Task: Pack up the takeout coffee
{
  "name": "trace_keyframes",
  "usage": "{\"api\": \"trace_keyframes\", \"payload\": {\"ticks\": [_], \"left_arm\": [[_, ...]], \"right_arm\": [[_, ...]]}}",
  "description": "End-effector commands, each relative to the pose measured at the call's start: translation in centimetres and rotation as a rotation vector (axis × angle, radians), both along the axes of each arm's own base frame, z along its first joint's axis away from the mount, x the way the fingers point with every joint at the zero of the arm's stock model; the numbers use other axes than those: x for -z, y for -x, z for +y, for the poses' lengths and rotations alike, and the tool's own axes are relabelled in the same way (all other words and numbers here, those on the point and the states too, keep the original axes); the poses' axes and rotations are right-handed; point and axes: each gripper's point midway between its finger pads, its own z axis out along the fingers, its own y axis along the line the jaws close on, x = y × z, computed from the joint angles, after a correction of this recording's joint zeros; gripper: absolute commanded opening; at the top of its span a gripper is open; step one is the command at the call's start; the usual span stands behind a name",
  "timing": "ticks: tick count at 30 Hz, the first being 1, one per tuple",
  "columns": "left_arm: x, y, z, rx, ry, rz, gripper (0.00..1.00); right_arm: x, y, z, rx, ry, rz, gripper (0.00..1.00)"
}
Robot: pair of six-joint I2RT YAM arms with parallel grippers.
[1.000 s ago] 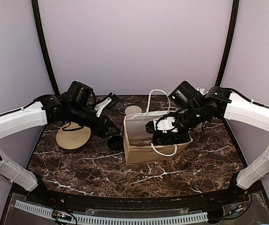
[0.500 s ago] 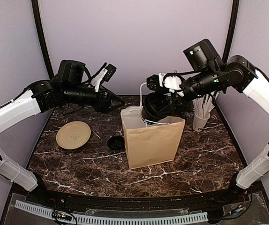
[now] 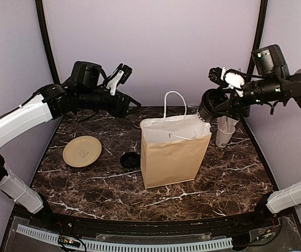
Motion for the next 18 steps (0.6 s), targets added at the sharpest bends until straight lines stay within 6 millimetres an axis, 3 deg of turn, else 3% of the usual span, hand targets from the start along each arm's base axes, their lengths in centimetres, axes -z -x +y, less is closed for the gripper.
{"api": "trace_keyframes", "payload": {"ticks": [1,5,8,10,12,18], "left_arm": [[-2.7,-0.2,0.5,-0.012,0.023,-0.065,0.64],[-3.0,-0.3,0.6,-0.02,0.015,-0.073,0.65],[-3.0,-0.4,0.5,-0.021,0.016,-0.076,0.65],[-2.8,-0.4,0.3,-0.011,0.017,-0.069,0.65],[-2.4,-0.3,-0.1,0.005,0.021,-0.055,0.66],[-1.5,-0.3,-0.1,0.003,0.007,-0.041,0.66]], "right_arm": [[1.1,-0.3,-4.2,0.13,0.014,0.015,0.53],[5.3,0.5,-5.9,0.16,0.051,0.095,0.54],[9.1,1.2,-6.0,0.154,0.053,0.176,0.53],[10.3,1.6,-5.6,0.136,0.038,0.207,0.53],[9.9,1.9,-4.9,0.096,0.011,0.211,0.53],[4.4,1.7,-2.0,-0.018,-0.076,0.166,0.53]]}}
